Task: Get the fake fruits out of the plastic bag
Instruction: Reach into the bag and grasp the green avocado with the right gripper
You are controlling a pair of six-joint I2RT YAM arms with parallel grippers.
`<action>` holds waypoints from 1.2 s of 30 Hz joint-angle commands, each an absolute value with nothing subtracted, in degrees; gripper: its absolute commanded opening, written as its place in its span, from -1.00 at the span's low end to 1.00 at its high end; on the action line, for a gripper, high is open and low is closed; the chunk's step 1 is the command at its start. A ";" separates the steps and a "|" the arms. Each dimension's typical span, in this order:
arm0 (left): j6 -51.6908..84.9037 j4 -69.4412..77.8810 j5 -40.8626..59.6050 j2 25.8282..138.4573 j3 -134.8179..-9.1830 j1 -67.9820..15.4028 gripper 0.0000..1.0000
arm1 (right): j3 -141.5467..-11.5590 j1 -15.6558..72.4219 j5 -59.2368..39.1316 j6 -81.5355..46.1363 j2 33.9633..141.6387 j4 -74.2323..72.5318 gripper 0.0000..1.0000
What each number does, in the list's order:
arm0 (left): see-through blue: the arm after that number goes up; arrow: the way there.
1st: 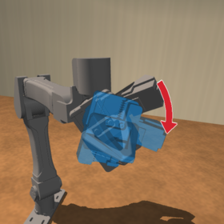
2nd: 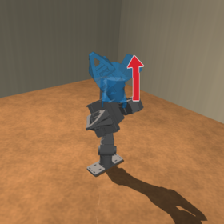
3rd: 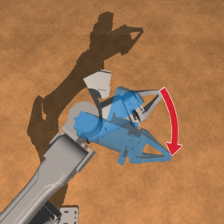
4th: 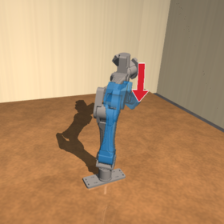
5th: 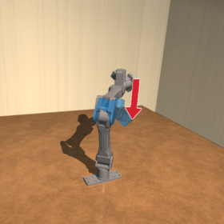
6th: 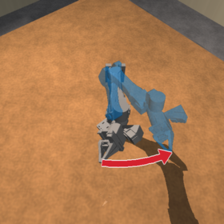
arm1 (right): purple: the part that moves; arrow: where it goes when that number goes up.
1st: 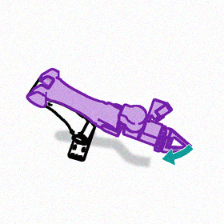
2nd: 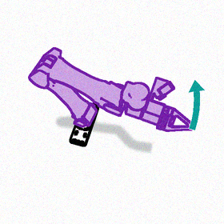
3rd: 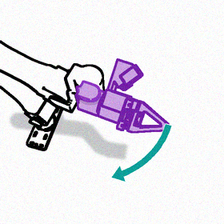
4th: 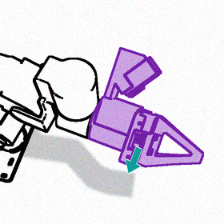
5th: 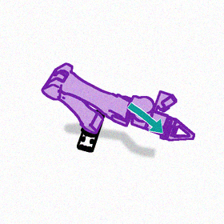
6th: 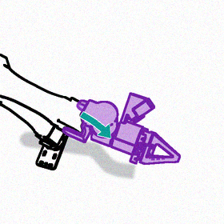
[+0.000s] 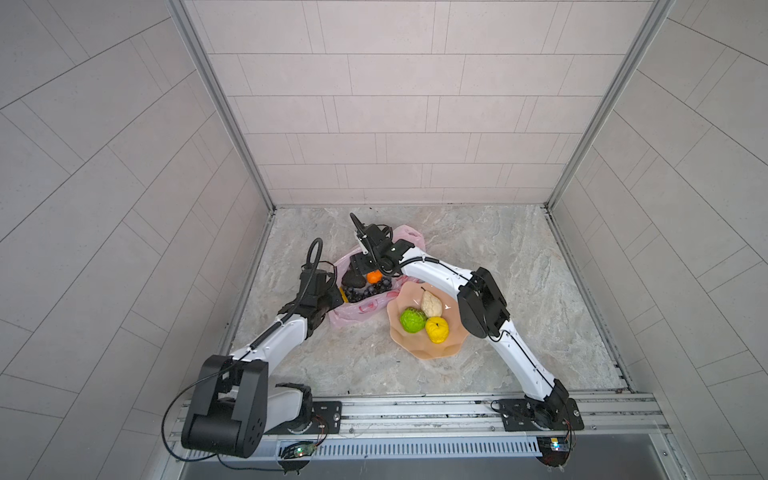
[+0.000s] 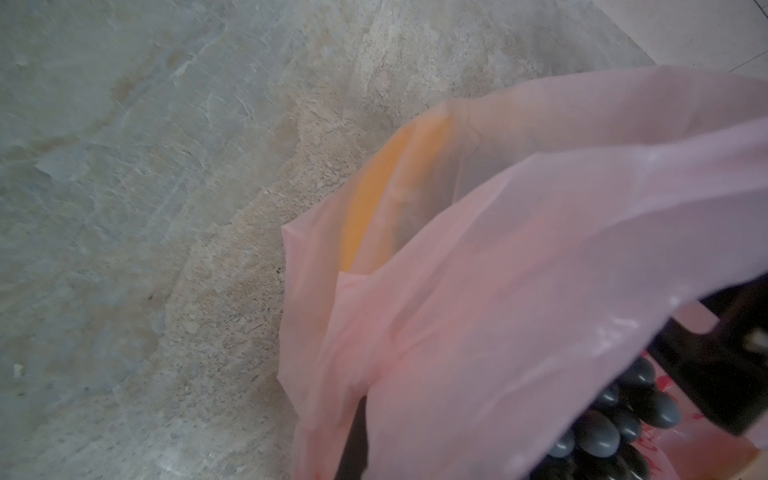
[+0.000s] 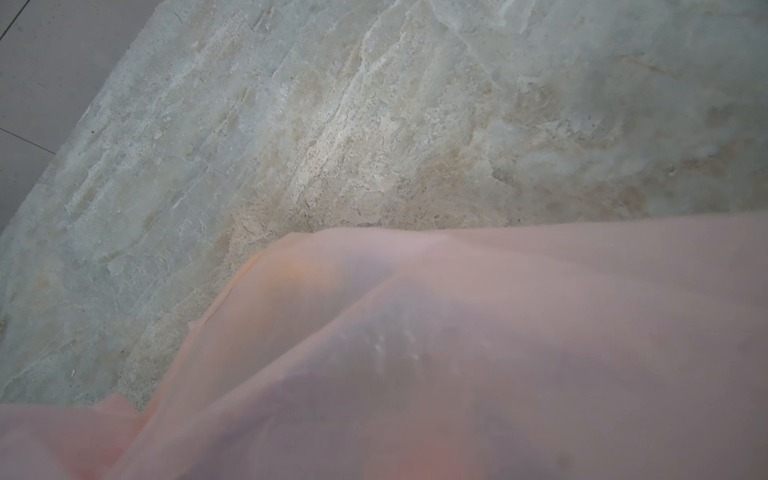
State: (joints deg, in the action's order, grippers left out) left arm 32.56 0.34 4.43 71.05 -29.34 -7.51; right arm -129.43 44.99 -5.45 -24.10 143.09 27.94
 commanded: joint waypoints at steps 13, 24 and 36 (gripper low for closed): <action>31.91 -0.52 4.57 70.77 -30.50 -7.18 -0.93 | -141.00 44.38 -5.19 -27.25 152.74 31.65 0.29; 31.84 -0.40 4.58 71.07 -30.50 -7.18 -0.93 | -142.76 44.38 -5.52 -26.39 152.08 33.72 0.04; 31.37 -0.53 4.48 71.01 -30.67 -7.18 -0.93 | -138.43 44.40 -3.96 -26.81 144.22 38.22 0.01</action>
State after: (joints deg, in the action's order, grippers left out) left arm 32.14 0.10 4.82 71.05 -29.43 -7.51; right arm -140.20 44.47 -5.17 -26.65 150.43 35.88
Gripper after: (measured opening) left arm 0.045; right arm 0.507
